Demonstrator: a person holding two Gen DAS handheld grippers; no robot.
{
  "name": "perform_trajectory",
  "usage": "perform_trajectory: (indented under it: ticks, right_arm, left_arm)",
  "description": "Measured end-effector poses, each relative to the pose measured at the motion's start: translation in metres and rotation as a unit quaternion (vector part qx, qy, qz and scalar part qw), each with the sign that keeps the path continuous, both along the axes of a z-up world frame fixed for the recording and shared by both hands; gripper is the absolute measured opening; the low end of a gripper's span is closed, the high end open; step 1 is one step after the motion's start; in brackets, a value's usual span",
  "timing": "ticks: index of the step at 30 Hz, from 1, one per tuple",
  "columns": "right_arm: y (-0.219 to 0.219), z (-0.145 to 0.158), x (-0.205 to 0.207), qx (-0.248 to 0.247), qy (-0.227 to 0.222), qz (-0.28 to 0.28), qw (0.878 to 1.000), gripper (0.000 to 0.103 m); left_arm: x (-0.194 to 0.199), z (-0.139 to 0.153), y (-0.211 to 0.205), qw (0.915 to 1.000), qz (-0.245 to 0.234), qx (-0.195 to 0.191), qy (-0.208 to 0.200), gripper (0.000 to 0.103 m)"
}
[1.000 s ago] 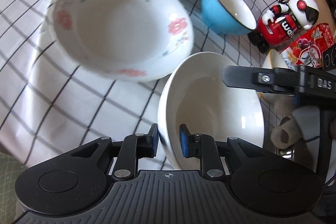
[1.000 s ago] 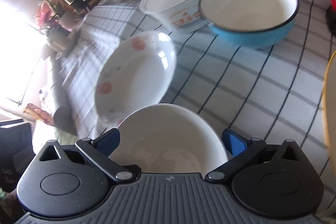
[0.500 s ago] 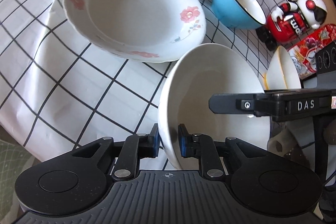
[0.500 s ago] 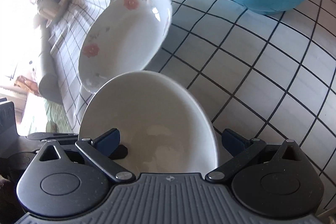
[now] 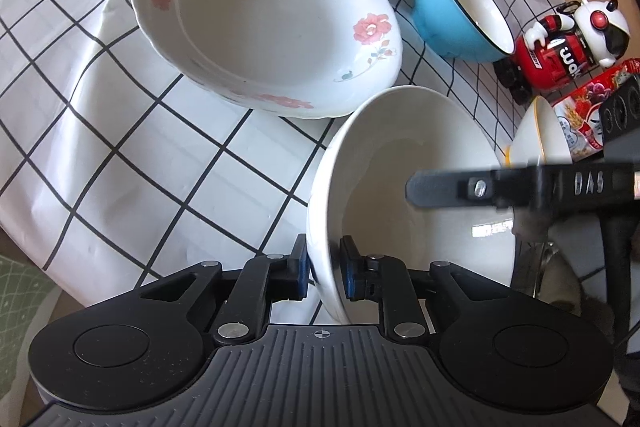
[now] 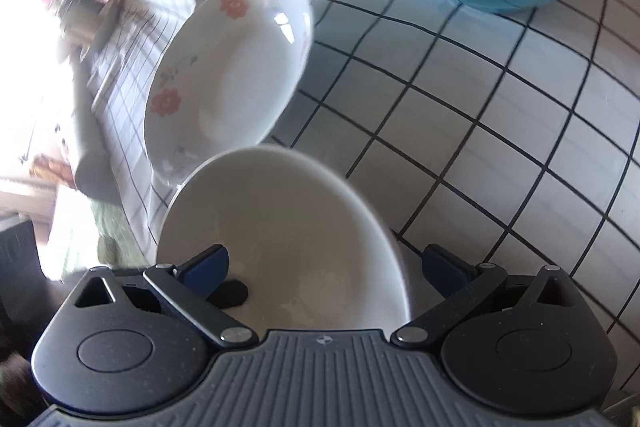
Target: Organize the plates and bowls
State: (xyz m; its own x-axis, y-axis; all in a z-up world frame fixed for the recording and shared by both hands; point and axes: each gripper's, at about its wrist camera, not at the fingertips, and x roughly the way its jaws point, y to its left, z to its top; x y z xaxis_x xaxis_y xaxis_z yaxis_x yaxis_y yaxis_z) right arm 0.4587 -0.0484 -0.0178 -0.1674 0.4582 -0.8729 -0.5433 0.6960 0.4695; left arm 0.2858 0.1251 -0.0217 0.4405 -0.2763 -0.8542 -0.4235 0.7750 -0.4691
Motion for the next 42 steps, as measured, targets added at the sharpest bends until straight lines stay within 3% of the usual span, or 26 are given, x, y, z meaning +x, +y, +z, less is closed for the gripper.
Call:
perform_trajectory:
  ticks: [5, 11, 18, 21, 26, 30, 36, 42]
  right_arm:
    - [-0.002, -0.001, 0.006, 0.004, 0.022, 0.018, 1.0, 0.103]
    - [-0.007, 0.0, 0.004, 0.021, 0.018, 0.026, 0.999, 0.103]
    - [-0.02, -0.001, 0.011, 0.054, 0.038, -0.008, 0.998, 0.103]
    - [-0.019, 0.003, 0.007, 0.036, 0.017, -0.004, 0.999, 0.094]
    - [-0.023, 0.018, -0.017, -0.006, -0.069, 0.047, 0.996, 0.089]
    - [-0.029, 0.011, -0.021, -0.018, -0.056, 0.044, 0.997, 0.068]
    - [-0.034, 0.011, -0.032, -0.022, -0.073, 0.042, 0.996, 0.063]
    - [-0.031, 0.012, -0.044, -0.034, -0.078, 0.033, 0.996, 0.056]
  left_arm:
    - [0.001, 0.0, -0.001, 1.0, 0.005, 0.003, 0.004, 0.021]
    - [0.005, 0.006, -0.018, 0.9985, -0.015, 0.052, 0.003, 0.025]
    - [0.005, 0.009, -0.028, 0.9959, -0.029, 0.085, -0.003, 0.028]
    - [0.004, 0.009, -0.028, 0.9958, -0.031, 0.086, -0.005, 0.028]
    - [0.004, 0.008, -0.028, 0.9959, -0.034, 0.084, -0.004, 0.028]
    - [0.006, 0.008, -0.027, 0.9958, -0.042, 0.081, 0.0, 0.028]
    - [0.009, 0.006, -0.023, 0.997, -0.037, 0.067, 0.01, 0.025]
    - [0.016, 0.008, -0.029, 0.9958, -0.036, 0.077, 0.034, 0.028]
